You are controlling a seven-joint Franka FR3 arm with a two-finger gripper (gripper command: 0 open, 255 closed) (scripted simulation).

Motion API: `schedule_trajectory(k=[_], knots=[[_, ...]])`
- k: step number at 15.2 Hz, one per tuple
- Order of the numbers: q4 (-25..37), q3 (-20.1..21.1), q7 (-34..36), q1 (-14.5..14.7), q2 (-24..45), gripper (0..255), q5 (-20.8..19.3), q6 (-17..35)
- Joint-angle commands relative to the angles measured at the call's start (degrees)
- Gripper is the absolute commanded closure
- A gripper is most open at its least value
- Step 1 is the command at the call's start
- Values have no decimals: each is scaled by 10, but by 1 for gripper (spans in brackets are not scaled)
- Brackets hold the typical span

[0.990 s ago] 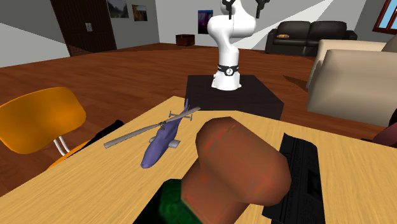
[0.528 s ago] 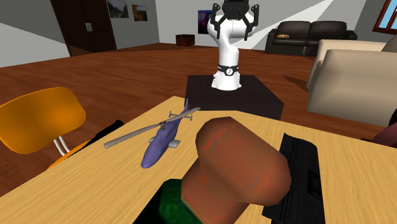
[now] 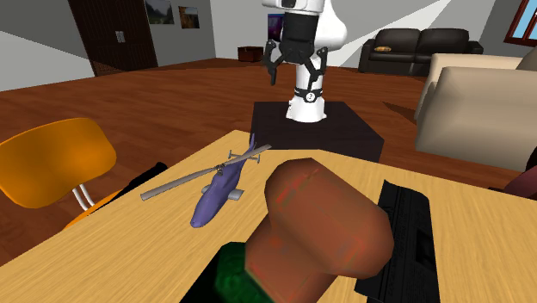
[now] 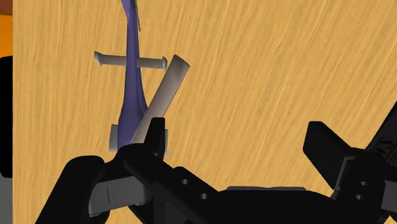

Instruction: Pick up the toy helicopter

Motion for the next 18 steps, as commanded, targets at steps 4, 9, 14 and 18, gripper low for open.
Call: schedule_trajectory(k=[4,9,14,18], knots=[[32,-15,22,-23,104,0,-35,76],[80,-32,48,-41,206,0,-66,134],[142,-52,70,-56,307,0,-89,178],[184,-63,83,-65,370,0,-98,203]])
